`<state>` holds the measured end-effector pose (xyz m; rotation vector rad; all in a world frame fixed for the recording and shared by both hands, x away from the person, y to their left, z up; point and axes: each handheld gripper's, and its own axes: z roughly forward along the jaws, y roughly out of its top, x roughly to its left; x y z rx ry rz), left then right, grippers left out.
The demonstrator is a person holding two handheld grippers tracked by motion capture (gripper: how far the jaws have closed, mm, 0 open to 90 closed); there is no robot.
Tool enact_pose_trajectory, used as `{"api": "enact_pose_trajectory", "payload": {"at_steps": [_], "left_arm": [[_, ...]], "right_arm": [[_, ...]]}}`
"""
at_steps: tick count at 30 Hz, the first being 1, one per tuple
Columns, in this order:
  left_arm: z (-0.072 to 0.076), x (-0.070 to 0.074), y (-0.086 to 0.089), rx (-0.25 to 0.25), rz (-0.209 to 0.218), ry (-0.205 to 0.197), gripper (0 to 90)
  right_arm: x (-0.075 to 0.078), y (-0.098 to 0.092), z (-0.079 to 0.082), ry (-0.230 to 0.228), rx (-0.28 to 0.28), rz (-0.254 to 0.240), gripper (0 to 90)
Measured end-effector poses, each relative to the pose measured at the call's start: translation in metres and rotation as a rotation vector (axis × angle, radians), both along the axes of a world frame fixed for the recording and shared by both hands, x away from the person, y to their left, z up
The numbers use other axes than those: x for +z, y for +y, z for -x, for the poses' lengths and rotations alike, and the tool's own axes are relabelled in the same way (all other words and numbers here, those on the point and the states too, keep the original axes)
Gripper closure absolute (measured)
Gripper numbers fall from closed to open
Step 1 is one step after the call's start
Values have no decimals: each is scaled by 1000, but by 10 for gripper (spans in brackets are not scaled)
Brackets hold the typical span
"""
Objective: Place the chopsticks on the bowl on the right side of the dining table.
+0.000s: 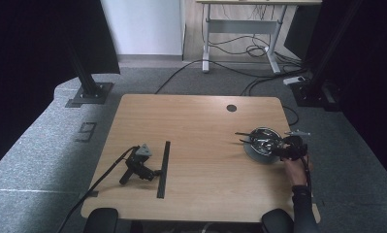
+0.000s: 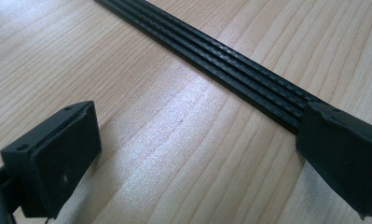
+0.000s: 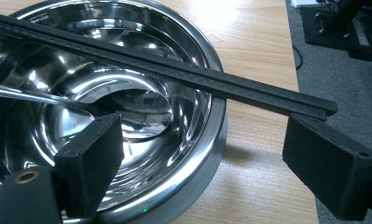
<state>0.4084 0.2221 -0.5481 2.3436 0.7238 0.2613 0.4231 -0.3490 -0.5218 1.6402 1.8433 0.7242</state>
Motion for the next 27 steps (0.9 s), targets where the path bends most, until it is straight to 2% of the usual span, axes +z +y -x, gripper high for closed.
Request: {"api": "enact_pose_trajectory", "payload": {"at_steps": [3,7,12,13,15,21,27], "left_arm": [[0,0,0,0,0,0,0],[0,0,0,0,-1,0,0],[0,0,0,0,-1,0,0],[0,0,0,-1,-1,0,0],[0,0,0,0,-1,0,0],[0,0,0,-1,-2,0,0],[0,0,0,-2,-2,0,0]], "right_arm": [[5,4,2,-10,9,6,123],[19,17,-2,-48,49,8,119],[26,32,-15,-48,77,10,94],[29,39,-25,-49,83,17,88],[31,42,-33,-46,74,21,84],[31,52,-57,-30,60,30,82],[25,59,-67,-4,68,52,81]]}}
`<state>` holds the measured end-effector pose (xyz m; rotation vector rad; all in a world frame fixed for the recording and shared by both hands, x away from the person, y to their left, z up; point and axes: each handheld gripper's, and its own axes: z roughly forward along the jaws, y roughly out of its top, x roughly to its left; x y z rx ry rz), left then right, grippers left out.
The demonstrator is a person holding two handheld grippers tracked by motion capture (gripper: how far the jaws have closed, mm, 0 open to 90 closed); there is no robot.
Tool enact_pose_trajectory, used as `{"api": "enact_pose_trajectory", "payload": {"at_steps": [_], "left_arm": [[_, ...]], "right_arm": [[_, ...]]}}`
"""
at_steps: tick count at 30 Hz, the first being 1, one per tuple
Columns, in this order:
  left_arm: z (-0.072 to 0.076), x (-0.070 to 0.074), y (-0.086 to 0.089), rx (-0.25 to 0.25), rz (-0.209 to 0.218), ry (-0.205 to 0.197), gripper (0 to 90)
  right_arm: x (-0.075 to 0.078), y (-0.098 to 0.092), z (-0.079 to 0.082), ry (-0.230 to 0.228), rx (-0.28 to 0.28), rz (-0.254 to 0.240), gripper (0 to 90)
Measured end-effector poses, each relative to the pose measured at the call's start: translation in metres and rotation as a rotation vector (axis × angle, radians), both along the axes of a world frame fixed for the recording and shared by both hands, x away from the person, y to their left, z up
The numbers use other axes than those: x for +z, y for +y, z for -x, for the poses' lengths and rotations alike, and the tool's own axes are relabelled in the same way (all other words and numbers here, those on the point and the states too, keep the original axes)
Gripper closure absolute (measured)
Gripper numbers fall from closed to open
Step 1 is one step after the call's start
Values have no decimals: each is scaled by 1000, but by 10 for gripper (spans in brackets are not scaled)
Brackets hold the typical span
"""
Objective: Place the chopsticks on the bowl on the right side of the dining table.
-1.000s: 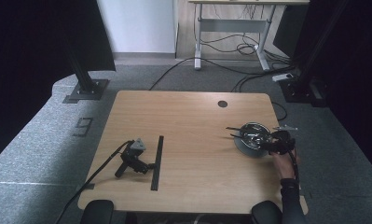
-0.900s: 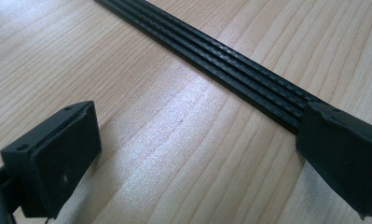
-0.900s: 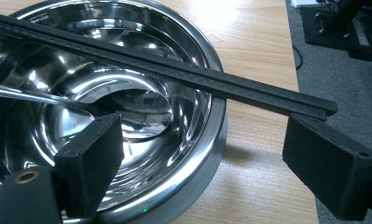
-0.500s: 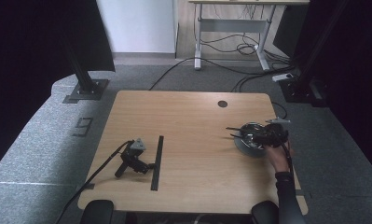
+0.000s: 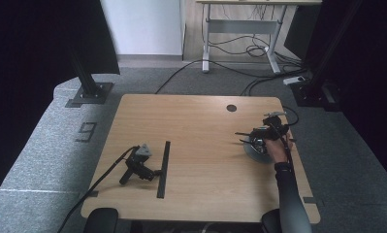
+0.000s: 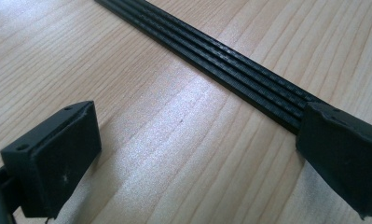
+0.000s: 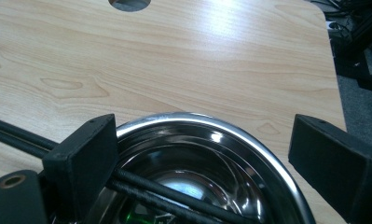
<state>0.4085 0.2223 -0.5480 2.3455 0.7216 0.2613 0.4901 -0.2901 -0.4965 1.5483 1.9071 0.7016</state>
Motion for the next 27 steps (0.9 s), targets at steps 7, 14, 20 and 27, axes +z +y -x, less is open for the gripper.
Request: {"api": "enact_pose_trajectory", "payload": {"at_steps": [7,14,20,27], "left_arm": [[0,0,0,0,0,0,0],[0,0,0,0,-1,0,0],[0,0,0,0,0,0,0],[0,0,0,0,0,0,0]], "right_arm": [[-6,1,-5,20,-5,11,80],[-5,0,-4,32,1,16,78],[1,-1,0,13,10,6,77],[2,-5,1,13,3,6,77]]}}
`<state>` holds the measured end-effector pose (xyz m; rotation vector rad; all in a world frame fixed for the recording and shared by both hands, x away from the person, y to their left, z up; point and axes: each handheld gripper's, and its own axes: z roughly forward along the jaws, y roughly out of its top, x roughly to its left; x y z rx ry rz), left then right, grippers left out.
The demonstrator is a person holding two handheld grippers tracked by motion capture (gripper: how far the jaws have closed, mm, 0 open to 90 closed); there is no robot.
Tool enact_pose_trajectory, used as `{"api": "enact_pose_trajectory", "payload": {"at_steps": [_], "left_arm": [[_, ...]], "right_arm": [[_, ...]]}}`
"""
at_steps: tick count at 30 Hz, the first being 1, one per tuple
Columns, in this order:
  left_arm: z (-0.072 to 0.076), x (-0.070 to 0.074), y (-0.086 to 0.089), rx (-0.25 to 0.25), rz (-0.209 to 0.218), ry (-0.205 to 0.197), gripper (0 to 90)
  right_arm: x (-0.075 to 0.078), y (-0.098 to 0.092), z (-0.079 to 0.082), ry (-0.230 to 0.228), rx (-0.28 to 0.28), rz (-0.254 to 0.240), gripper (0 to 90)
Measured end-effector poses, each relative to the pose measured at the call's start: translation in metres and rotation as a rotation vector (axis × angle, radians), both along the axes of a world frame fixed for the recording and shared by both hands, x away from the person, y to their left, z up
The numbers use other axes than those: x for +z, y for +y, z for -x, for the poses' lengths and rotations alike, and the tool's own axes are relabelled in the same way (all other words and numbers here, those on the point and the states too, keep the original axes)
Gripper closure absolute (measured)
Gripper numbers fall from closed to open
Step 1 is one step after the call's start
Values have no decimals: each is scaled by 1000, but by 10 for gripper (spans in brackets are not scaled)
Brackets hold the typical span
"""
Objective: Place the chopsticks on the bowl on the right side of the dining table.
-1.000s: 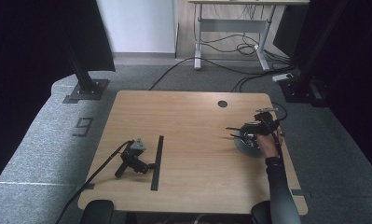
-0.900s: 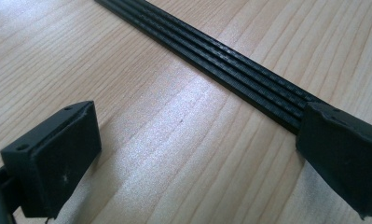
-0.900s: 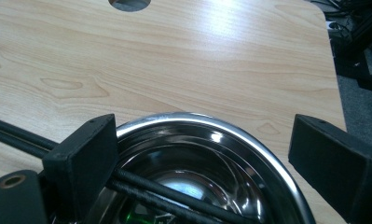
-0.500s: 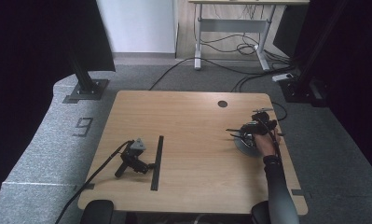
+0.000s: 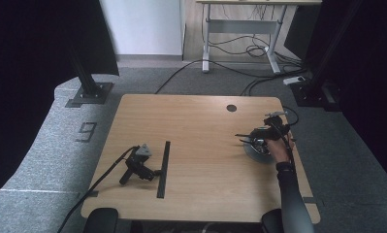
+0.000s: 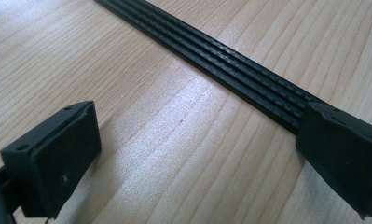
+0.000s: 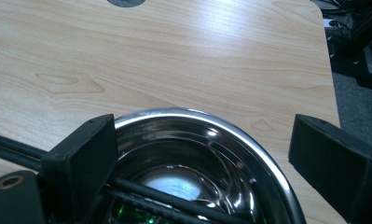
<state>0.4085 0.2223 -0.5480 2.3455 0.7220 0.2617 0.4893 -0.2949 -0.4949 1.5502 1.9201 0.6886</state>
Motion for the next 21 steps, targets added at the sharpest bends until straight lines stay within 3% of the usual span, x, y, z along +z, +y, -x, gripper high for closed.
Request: {"api": "enact_pose_trajectory", "payload": {"at_steps": [6,9,21], "left_arm": [[0,0,0,0,0,0,0],[0,0,0,0,0,0,0],[0,0,0,2,1,0,0]], "right_arm": [[13,-18,21,-40,-9,-27,74],[15,-27,36,-46,-12,-15,72],[-3,-49,73,-99,-49,-17,52]]}}
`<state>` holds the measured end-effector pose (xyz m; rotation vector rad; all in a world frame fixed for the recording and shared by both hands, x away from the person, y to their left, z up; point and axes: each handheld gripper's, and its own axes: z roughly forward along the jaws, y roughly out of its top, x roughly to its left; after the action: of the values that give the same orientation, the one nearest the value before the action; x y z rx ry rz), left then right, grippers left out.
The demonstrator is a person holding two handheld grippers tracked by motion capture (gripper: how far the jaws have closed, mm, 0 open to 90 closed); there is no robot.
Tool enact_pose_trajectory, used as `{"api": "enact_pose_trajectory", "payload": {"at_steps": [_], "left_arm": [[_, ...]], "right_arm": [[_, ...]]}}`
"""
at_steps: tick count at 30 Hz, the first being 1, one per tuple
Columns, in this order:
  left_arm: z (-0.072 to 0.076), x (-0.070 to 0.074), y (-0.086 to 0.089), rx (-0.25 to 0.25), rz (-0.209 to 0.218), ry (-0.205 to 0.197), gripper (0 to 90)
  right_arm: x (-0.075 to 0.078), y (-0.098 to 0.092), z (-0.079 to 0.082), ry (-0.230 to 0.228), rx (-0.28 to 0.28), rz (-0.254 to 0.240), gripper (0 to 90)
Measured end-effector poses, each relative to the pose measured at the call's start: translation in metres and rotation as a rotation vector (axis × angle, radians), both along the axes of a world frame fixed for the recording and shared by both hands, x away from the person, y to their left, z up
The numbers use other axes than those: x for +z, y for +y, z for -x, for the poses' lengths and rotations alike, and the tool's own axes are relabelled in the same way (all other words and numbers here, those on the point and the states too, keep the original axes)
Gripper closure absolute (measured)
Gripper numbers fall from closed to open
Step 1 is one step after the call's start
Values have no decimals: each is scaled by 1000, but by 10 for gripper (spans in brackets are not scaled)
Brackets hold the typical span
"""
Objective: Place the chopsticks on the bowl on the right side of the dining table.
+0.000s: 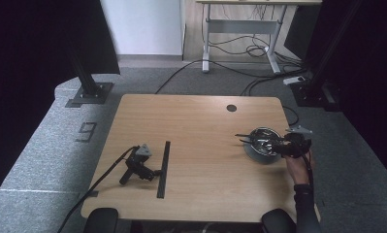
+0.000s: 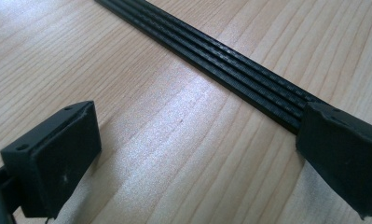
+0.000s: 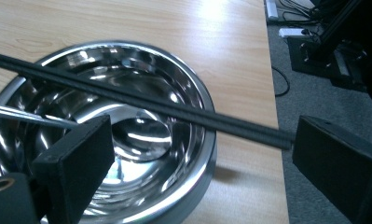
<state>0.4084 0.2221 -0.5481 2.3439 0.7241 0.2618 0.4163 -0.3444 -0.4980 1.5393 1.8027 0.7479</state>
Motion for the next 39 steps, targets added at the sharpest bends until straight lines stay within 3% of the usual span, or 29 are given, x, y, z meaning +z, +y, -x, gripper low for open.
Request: {"api": "enact_pose_trajectory", "payload": {"at_steps": [5,8,16,29,39], "left_arm": [[0,0,0,0,0,0,0],[0,0,0,0,0,0,0],[0,0,0,0,1,0,0],[0,0,0,0,0,0,0],[0,0,0,0,1,0,0]], "right_arm": [[-7,-7,4,-7,-17,3,54],[-15,-15,5,-7,-30,-19,64],[-25,-21,5,-43,9,-78,67],[-33,-30,-1,-66,6,-62,50],[-38,-39,-7,-80,-4,-83,58]]}}
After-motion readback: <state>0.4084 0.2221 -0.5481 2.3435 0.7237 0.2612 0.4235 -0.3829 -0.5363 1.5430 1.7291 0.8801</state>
